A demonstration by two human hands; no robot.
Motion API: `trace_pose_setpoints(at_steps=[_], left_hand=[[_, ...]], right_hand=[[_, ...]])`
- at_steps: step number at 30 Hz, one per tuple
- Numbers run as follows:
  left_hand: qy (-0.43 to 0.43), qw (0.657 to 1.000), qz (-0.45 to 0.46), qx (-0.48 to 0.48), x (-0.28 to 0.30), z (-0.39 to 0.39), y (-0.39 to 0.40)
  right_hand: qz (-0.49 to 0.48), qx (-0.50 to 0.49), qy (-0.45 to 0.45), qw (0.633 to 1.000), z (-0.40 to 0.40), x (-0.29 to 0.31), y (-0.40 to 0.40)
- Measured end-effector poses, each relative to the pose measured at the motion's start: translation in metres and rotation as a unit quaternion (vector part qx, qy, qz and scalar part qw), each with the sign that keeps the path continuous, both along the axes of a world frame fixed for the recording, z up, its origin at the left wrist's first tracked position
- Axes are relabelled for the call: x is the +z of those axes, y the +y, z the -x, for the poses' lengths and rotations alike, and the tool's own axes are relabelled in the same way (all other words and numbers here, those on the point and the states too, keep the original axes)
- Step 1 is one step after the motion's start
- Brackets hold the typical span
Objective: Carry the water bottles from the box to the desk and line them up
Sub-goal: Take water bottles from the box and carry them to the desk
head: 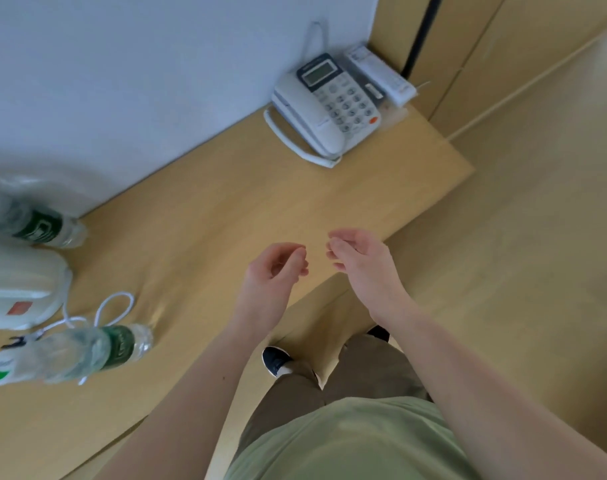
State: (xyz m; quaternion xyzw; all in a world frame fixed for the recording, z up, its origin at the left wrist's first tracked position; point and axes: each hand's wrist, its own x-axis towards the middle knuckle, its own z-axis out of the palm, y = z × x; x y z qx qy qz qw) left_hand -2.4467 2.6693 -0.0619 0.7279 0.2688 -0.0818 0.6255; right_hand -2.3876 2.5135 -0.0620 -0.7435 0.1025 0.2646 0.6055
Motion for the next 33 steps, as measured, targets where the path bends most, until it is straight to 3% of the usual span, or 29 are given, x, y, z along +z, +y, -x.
trace_pose_setpoints(at_steps=[16,33], left_hand=[[-0.016,0.971,-0.028,-0.237,0.006,-0.166,-0.208],[-0.024,0.874,-0.003,-0.485,-0.005,-0.367,-0.402]], right_hand=[[0.003,-0.205,-0.011,0.979,-0.098,0.005,-0.235],[0.004,-0.456,-0.004,0.890,-0.207,0.016,-0.397]])
